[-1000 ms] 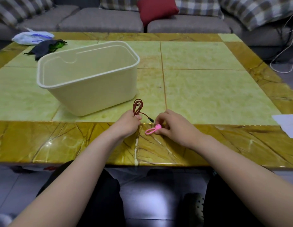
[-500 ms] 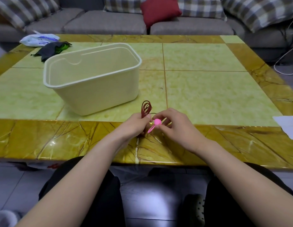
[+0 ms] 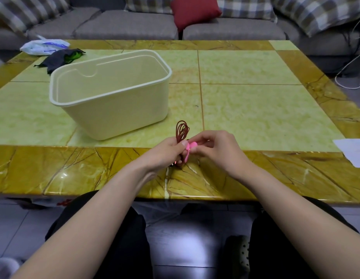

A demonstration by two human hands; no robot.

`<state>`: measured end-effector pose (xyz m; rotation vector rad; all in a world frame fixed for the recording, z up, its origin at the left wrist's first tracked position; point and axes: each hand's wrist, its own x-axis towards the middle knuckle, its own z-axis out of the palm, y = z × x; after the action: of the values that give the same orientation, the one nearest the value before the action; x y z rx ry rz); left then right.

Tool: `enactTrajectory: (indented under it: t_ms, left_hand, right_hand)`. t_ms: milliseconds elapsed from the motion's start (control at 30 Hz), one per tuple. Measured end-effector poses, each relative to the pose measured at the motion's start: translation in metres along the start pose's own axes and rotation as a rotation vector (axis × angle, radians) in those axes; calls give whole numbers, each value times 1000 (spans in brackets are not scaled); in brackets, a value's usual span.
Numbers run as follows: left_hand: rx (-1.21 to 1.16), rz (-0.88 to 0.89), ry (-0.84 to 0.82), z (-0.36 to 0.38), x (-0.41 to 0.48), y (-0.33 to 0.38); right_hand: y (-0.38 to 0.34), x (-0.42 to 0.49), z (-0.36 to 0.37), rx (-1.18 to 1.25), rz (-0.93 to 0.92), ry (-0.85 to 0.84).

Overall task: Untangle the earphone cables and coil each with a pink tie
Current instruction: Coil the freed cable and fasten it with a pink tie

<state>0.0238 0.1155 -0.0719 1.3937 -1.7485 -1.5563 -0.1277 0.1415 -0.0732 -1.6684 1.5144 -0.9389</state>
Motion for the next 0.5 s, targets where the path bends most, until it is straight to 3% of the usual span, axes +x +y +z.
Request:
enactTrajectory:
  t_ms: [67, 233, 367, 500]
  left_hand:
    - [-58, -6, 39, -1, 2, 1]
    - [-185, -2, 129, 0, 3, 5]
    - [-190, 50, 121, -1, 0, 8]
    - [-197, 73, 101, 0, -3, 9]
  right_hand:
    - [0, 1, 0, 47, 46, 37]
    - [6, -2, 3, -275, 84, -55]
    - [3, -4, 8, -140, 52, -180]
    - [0, -3, 11, 0, 78, -148]
